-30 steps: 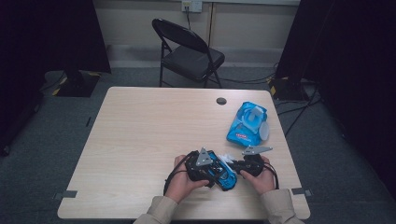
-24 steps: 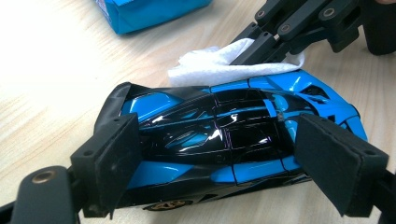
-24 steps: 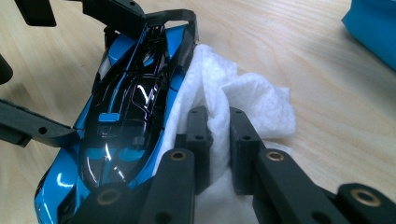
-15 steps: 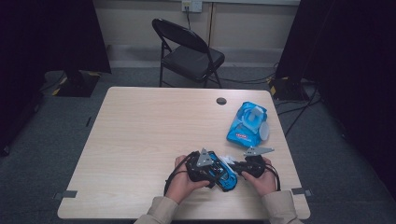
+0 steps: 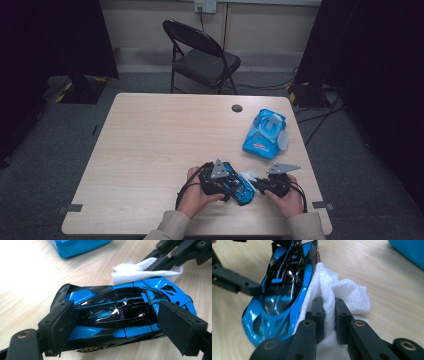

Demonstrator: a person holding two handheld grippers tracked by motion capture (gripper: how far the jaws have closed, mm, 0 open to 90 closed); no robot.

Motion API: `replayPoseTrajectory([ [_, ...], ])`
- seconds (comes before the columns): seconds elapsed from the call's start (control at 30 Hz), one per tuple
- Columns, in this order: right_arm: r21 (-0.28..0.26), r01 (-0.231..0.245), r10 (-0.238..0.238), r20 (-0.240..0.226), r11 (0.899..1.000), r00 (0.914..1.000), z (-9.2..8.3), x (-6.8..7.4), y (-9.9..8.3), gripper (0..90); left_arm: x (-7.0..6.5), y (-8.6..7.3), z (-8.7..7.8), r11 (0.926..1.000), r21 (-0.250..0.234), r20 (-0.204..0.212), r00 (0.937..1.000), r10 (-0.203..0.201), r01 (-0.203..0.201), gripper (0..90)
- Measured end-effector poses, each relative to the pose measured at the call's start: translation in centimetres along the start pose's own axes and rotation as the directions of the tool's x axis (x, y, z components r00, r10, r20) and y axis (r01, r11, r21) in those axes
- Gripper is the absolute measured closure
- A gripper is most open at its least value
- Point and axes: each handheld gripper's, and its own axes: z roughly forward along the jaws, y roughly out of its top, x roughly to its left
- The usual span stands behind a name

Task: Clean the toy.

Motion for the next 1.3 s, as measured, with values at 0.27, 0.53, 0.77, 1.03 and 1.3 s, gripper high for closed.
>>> replayPoseTrajectory([
  [0.27, -0.005, -0.009, 0.009, 0.004, 1.000, 0.9999, -1.6, 0.6, -1.4, 81.2, -0.1, 0.2, 0.0, 0.9999, 0.017, -0.001, 1.0000, -0.005, 0.005, 15.0],
  [0.53, 0.017, -0.018, 0.019, -0.014, 1.000, 0.9997, -2.8, 1.1, -2.3, 80.3, -0.1, 0.4, 0.0, 0.9995, 0.032, -0.001, 1.0000, 0.000, 0.000, 14.8],
  [0.77, 0.039, -0.034, 0.034, -0.011, 0.999, 0.9994, -3.8, 1.5, -2.1, 80.1, 0.0, 0.5, 0.0, 0.9993, 0.036, 0.003, 1.0000, 0.005, -0.005, 14.8],
  [1.03, -0.050, -0.063, 0.064, 0.014, 0.997, 0.9978, -5.7, 1.3, 0.6, 80.2, -0.1, 0.8, -0.6, 0.9994, 0.034, 0.046, 0.9990, 0.000, -0.002, 17.3],
  [1.3, -0.088, -0.042, 0.042, -0.001, 0.995, 0.9991, -4.5, 3.0, 4.1, 80.0, 0.5, 0.4, -3.7, 0.9999, -0.013, 0.046, 0.9989, -0.010, 0.011, 17.3],
])
